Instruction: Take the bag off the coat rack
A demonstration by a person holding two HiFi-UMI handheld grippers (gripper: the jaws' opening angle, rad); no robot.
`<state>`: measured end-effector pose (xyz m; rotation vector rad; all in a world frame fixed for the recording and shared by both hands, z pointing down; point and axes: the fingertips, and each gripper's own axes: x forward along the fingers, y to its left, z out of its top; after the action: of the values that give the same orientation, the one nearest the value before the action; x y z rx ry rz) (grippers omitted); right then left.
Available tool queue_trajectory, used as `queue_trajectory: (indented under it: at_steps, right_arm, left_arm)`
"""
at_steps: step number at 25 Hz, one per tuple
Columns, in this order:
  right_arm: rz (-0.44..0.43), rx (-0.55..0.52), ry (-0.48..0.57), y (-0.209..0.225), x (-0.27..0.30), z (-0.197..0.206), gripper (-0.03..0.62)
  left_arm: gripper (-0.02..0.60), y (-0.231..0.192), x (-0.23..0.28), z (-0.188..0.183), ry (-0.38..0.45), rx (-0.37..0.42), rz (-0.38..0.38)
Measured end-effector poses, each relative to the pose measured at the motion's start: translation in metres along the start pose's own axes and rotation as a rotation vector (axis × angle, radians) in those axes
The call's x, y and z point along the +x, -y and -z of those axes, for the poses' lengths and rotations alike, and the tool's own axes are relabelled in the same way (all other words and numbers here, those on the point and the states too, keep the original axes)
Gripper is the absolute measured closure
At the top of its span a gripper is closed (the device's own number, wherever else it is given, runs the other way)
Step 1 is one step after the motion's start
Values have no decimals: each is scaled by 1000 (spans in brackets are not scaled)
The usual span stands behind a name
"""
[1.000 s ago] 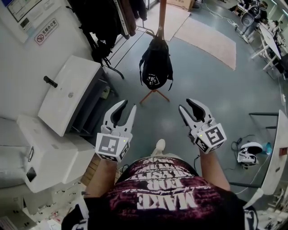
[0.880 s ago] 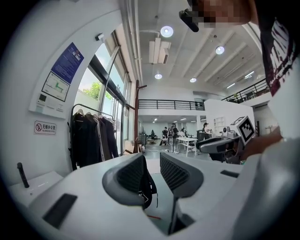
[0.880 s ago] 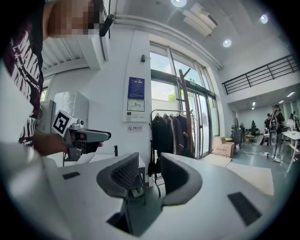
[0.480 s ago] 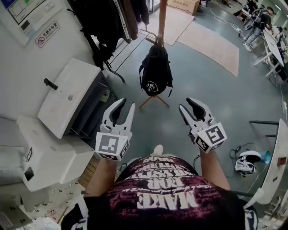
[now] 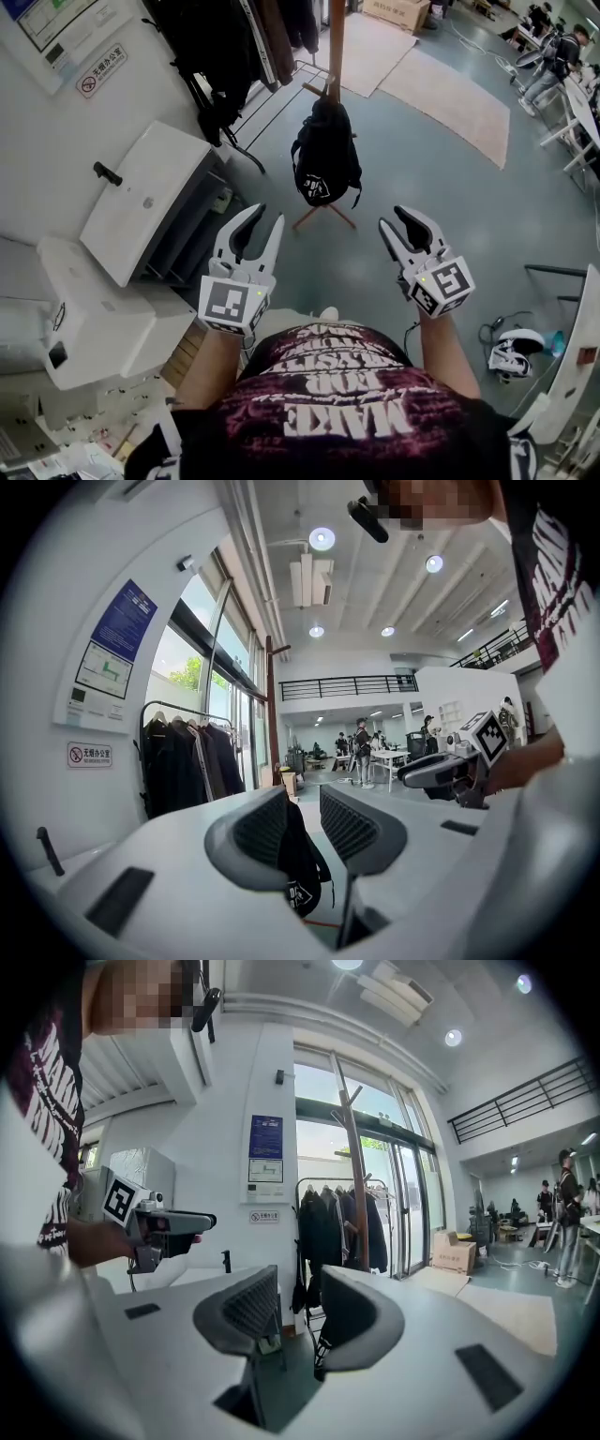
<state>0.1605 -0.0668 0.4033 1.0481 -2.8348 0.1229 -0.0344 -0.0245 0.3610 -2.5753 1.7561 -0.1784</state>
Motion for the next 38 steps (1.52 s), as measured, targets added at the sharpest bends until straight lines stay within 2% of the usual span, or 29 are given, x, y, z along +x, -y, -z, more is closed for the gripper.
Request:
queue_trajectory:
  at_steps: [8,18,38]
  right_arm:
    - [-64,-2,17,-6,23,-4,436]
    - [-25,20,8,6,50,2,433]
    - [48,26,3,46,121,-17,431]
  left_arm:
    - [480,-13,-4,11,-42,-10,-35]
    - [480,-41,23,18,-35,-35,-5]
    - [480,-97,109,19,-25,-50,91]
